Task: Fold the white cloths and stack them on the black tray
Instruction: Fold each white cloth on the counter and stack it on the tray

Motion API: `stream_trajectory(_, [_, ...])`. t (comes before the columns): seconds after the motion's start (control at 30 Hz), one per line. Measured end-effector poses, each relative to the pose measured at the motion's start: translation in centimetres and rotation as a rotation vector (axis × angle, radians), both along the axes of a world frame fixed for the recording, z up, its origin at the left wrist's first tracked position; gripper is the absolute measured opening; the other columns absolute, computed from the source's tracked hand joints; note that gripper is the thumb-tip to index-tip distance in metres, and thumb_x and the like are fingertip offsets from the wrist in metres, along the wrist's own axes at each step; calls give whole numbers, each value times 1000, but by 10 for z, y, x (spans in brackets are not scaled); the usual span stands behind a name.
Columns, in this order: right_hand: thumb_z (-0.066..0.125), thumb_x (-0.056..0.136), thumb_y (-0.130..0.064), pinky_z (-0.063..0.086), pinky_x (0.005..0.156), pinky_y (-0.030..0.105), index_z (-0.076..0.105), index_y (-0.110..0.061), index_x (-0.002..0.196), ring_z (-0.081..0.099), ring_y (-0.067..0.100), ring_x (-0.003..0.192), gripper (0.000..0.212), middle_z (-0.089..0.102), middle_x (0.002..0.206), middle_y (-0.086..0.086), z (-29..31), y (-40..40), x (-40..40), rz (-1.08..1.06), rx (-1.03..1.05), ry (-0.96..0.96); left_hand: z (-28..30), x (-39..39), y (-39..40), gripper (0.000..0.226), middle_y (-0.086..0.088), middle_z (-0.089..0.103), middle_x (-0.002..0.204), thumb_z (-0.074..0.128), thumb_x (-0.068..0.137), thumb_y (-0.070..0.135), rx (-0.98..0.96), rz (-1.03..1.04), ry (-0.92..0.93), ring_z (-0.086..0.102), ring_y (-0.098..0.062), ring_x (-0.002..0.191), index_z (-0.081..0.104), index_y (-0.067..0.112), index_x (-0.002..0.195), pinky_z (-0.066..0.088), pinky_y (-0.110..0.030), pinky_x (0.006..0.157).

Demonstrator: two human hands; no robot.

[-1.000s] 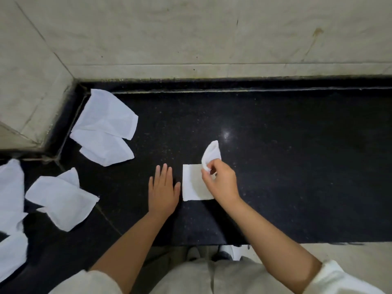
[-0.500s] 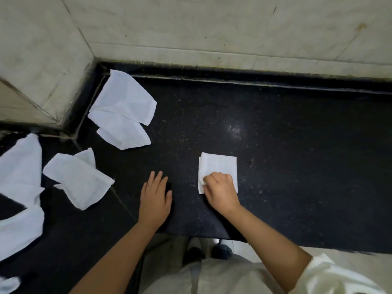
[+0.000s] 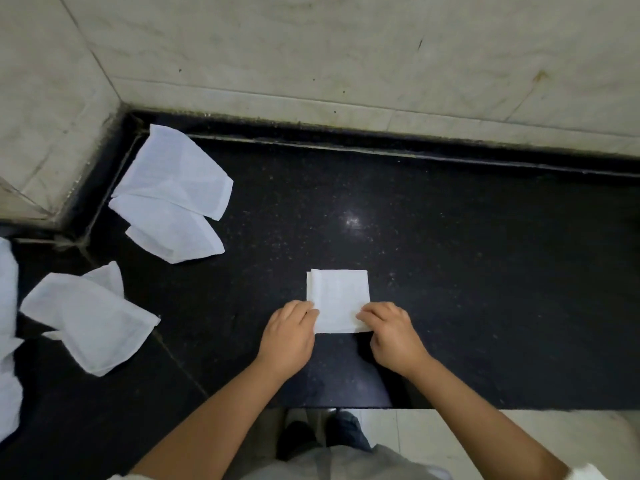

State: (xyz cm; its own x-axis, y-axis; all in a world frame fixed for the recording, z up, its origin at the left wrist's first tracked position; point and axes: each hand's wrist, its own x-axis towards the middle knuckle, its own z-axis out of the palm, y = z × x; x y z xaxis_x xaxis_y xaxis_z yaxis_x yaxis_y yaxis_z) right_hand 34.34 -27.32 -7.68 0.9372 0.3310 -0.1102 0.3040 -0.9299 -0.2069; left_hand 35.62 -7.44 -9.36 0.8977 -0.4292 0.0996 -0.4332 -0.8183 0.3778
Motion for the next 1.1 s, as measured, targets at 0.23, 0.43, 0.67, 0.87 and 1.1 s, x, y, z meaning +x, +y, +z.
stream_trajectory(0.23, [88,22,-22,45,47,12,70,-28,59,62,7,54,41,67,66,-13,-2,2,7,21,-139,127,-5,11,-16,36,9,69,76,49,65,49,254,-224,10,55,-9,80,72,20,67,51,-17,57])
stream_trajectory(0.43, [67,72,-10,38,65,24,69,-8,83,64,24,79,12,67,88,7,20,3,23,19,-98,141,-2,19,-21,44,4,68,66,92,29,39,348,-200,-27,66,-13,61,70,18,61,50,-21,48])
stream_trajectory(0.67, [46,84,1,41,84,21,67,-4,108,59,27,103,32,65,111,15,60,-66,-10,-286,334,261,15,16,-69,10,-2,66,69,49,69,17,210,-434,-287,39,-15,70,44,18,78,28,-26,60])
stream_trajectory(0.87, [61,77,2,42,71,16,70,-4,100,57,17,86,25,65,101,13,109,-214,-86,-592,475,158,70,-4,-228,9,-8,61,73,39,84,25,46,-669,-356,34,-14,70,41,16,85,34,-30,61])
stream_trajectory(1.1, [58,86,-18,38,82,27,65,-10,108,56,25,104,24,62,107,12,141,-383,-205,-775,205,5,126,-80,-441,46,-11,56,102,25,95,38,92,-847,-59,53,-27,95,56,6,107,42,-34,78])
